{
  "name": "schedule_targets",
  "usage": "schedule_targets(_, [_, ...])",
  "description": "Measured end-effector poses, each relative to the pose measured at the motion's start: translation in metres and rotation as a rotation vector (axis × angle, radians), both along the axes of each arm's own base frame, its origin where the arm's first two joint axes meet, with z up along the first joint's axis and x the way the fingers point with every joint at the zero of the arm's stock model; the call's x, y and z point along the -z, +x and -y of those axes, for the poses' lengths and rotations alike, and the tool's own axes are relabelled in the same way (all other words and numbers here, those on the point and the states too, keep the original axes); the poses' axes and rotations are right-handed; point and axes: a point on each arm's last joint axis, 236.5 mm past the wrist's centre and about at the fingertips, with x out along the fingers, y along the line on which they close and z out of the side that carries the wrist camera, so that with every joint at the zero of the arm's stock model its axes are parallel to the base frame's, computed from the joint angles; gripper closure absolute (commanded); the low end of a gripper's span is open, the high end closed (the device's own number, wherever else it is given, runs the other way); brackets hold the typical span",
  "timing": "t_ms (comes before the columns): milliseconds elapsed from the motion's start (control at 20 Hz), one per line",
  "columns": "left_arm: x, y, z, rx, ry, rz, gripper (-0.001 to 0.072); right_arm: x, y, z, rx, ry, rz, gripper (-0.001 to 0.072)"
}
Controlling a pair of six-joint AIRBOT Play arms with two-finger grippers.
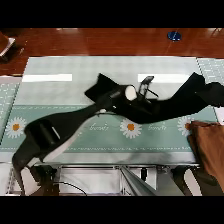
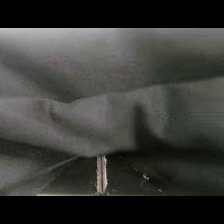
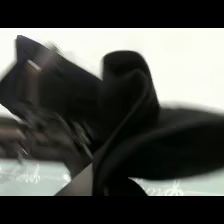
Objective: Fold the shirts.
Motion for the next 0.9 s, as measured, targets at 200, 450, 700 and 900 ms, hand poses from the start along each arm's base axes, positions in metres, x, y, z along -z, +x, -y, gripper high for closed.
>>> schedule_targets(200, [-0.004,-0.012,0.012,0.046,-0.017,-0.013,0.0686,0.001,0.004,-0.001,-0.001,0.015,-0.004,0.0691])
schedule_targets(450, [-0.040,0.081,-0.069,-0.069,0.011,0.009,0.0685,0.012,0.017,-0.031,-0.091,0.046,-0.027,0.0691])
schedule_targets(700, [-0.088,0.169,-0.263,-0.319,0.195,0.115,0.0685,0.034,0.055,-0.098,-0.233,0.103,-0.068,0.0691])
schedule_targets(900, [-0.140,0.162,-0.398,-0.565,0.258,0.208,0.0685,0.060,0.095,-0.163,-0.350,0.123,-0.127,0.0691])
